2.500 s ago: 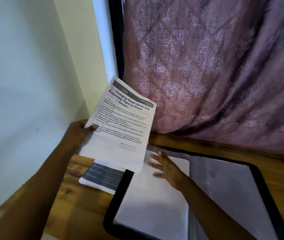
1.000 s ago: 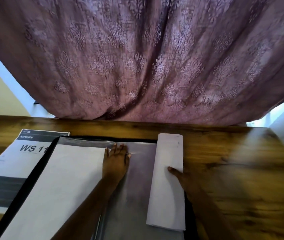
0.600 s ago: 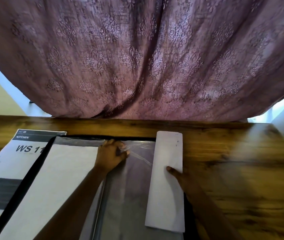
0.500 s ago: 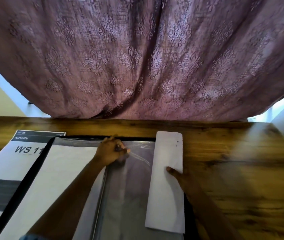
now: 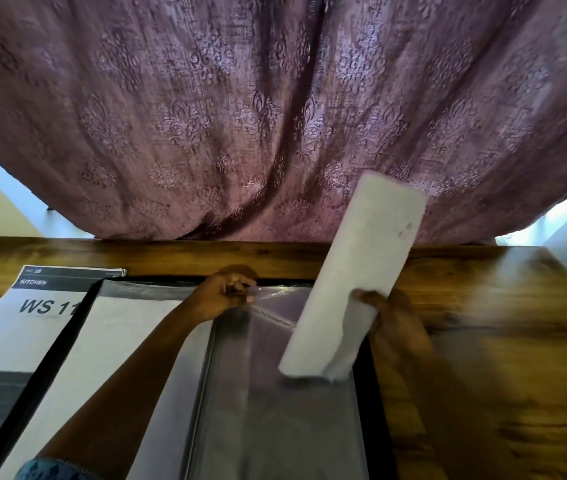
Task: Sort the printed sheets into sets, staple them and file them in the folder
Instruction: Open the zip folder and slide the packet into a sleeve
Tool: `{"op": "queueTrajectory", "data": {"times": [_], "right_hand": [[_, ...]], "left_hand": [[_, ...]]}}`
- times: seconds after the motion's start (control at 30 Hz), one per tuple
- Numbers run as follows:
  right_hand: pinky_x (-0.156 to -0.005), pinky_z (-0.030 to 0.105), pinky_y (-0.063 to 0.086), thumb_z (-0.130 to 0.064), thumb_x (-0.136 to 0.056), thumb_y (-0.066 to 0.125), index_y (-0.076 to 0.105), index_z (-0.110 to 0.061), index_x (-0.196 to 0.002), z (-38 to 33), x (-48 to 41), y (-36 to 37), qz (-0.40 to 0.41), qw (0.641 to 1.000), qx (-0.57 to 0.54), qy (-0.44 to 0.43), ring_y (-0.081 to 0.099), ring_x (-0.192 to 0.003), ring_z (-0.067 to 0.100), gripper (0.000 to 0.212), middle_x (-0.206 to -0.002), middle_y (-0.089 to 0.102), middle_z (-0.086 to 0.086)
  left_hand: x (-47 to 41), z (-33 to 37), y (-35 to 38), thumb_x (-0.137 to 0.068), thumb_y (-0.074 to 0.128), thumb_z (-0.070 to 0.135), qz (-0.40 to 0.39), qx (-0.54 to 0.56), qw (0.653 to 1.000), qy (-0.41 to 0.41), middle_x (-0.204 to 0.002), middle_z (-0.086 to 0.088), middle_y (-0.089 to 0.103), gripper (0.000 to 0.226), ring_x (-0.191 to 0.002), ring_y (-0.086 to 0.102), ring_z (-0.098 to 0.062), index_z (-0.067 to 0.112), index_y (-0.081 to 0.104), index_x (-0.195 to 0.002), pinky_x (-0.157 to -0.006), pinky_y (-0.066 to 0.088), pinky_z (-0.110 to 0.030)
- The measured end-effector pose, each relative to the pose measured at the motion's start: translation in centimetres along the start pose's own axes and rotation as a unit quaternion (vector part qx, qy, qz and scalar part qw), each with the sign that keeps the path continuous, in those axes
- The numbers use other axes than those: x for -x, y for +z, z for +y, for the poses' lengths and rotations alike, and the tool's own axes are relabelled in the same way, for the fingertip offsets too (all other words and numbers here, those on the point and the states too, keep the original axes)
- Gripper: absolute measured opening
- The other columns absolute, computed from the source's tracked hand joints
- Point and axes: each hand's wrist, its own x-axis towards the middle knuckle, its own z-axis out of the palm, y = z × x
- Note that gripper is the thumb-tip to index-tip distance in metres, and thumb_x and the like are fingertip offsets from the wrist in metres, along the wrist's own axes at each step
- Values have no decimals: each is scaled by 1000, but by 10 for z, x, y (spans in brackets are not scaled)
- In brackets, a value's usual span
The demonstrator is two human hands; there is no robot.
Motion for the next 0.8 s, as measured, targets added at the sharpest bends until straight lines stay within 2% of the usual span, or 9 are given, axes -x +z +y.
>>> {"op": "queueTrajectory", "data": {"times": [0.1, 0.17, 0.27, 0.3, 0.4, 0.5, 0.57, 0.67, 0.8], "right_hand": [[-79, 37, 57, -10, -56, 78, 65, -13, -97, -38, -10, 27, -61, 984, -144, -85, 68, -94, 21, 43, -97, 73, 1], [-87, 39, 54, -5, -63, 72, 64, -11, -101, -53, -21, 49, -113, 964, -213, -112, 66, -101, 21, 39, -103, 72, 2], [-84, 31, 55, 1, -70, 63, 62, -10, -103, -58, -40, 83, -158, 947, -240, -142, 67, -95, 14, 35, -97, 73, -3], [-81, 28, 55, 3, -71, 62, 61, -9, -102, -55, -47, 93, -160, 948, -236, -141, 68, -92, 13, 33, -95, 73, -4], [-77, 28, 56, 8, -80, 60, 62, -11, -101, -40, -70, 116, -151, 961, -200, -113, 68, -89, 13, 28, -91, 74, -5], [-80, 37, 54, 6, -83, 62, 64, -11, -98, -22, -87, 124, -121, 983, -111, -81, 66, -88, 19, 23, -90, 72, -2], [-81, 38, 52, 6, -81, 64, 63, -6, -101, -14, -90, 123, -102, 992, -38, -70, 64, -85, 21, 23, -97, 69, 6], [-75, 26, 54, 6, -82, 64, 61, 1, -111, -17, -91, 113, -84, 993, 31, -75, 63, -82, 17, 29, -107, 64, 11], [-78, 27, 53, 3, -84, 64, 61, -6, -106, -30, -97, 105, -70, 991, 35, -108, 62, -80, 13, 24, -101, 65, 5]], "left_hand": [[-1, -6, 2, -81, 74, 9, 43, -24, 999, 1, -86, 13, 72, 14, -87, 64, 1, 23, 73, -85, -79, 42, -9], [-1, -7, 5, -79, 76, 9, 54, -30, 998, 27, -83, 12, 72, 12, -87, 66, -1, 21, 73, -80, -81, 43, -11], [4, -11, 8, -80, 76, 17, 86, -56, 993, 58, -82, 10, 71, 9, -86, 66, -4, 24, 71, -79, -83, 48, -18], [7, -14, 8, -82, 74, 24, 98, -66, 990, 73, -83, 10, 71, 3, -86, 66, -6, 23, 71, -81, -83, 49, -22], [15, -22, 10, -84, 59, 43, 145, -154, 964, 159, -94, 7, 70, 27, -91, 63, -7, 20, 72, -87, -83, 49, -25], [16, -23, 9, -86, 55, 43, 193, -228, 925, 236, -92, 4, 71, 32, -90, 60, -7, 17, 74, -89, -80, 47, -22], [16, -25, 6, -91, 51, 47, 214, -239, 914, 249, -91, 3, 72, 38, -90, 58, -7, 18, 74, -90, -83, 43, -19], [16, -24, 5, -94, 40, 57, 222, -235, 916, 239, -92, 2, 72, 52, -94, 56, -7, 18, 74, -91, -85, 34, -6], [11, -17, 5, -93, 39, 58, 217, -246, 910, 252, -91, 2, 72, 54, -93, 56, -6, 18, 74, -90, -83, 34, -6]]}}
